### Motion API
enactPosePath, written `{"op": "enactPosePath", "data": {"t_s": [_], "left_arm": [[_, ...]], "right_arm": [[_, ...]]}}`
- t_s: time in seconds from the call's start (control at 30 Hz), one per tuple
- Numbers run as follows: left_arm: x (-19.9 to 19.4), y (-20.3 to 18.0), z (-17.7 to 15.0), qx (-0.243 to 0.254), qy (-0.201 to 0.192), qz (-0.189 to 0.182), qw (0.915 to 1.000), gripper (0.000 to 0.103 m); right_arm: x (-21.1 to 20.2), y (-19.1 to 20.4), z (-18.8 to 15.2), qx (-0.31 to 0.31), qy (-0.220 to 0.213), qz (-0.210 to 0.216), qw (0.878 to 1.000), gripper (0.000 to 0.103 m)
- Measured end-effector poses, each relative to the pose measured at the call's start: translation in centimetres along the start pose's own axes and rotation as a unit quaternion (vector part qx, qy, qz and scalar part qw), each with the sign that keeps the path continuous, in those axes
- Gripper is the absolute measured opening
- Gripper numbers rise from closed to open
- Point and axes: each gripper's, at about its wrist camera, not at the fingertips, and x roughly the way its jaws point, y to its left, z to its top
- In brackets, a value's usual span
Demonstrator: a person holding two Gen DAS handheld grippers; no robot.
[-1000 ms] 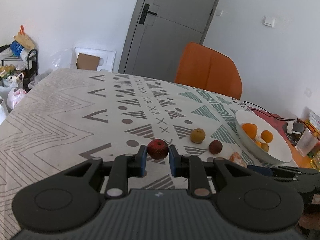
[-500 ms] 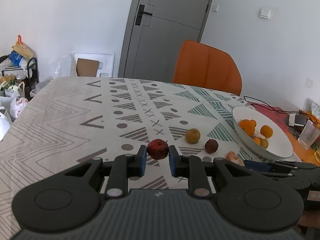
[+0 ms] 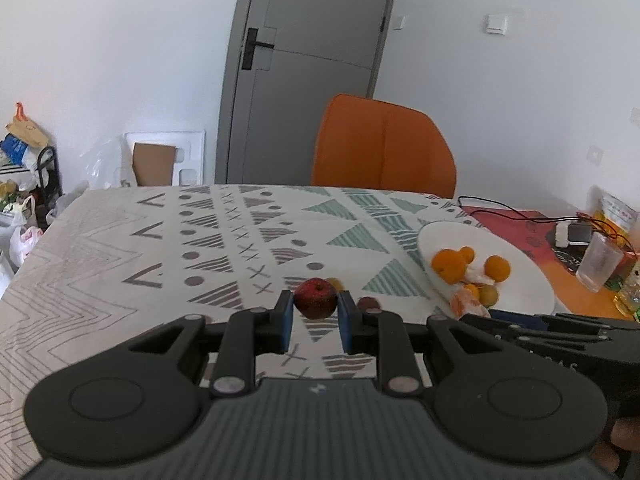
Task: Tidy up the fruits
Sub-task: 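Lift and carry the red plum and netted peeled orange over the white bowl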
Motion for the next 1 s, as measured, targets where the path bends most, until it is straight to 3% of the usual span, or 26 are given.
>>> {"op": "enactPosePath", "data": {"t_s": [0.53,1.0], "left_arm": [[-1.1,-4.5,0.6,0.029,-0.017,-0.018,0.9993,0.022],[0.4,-7.8,0.8,0.054,-0.015,-0.035,0.9978,0.022]], "right_arm": [[-4.5,-2.7,0.5,0.015,-0.05,-0.012,0.999,0.032],[-6.3,-5.5,0.3,0.036,-0.072,-0.027,0.996,0.032]]}}
